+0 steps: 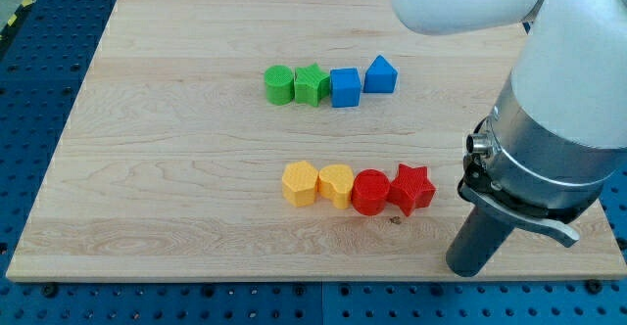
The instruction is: Separate yellow hexagon from yellow heart
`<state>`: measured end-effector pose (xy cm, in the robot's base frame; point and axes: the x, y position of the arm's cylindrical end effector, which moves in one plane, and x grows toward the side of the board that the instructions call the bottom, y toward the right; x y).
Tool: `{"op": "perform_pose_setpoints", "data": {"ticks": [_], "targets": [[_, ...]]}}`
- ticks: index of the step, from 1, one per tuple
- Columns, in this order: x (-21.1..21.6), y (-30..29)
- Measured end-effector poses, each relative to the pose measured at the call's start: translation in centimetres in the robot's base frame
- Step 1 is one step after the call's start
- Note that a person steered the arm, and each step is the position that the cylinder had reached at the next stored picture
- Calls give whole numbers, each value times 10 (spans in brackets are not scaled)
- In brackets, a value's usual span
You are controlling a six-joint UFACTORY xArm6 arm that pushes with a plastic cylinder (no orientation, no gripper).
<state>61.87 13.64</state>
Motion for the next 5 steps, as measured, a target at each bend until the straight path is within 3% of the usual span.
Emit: {"op": "perform_pose_setpoints", "data": {"ticks": [5], "targets": [[-17, -82]]}}
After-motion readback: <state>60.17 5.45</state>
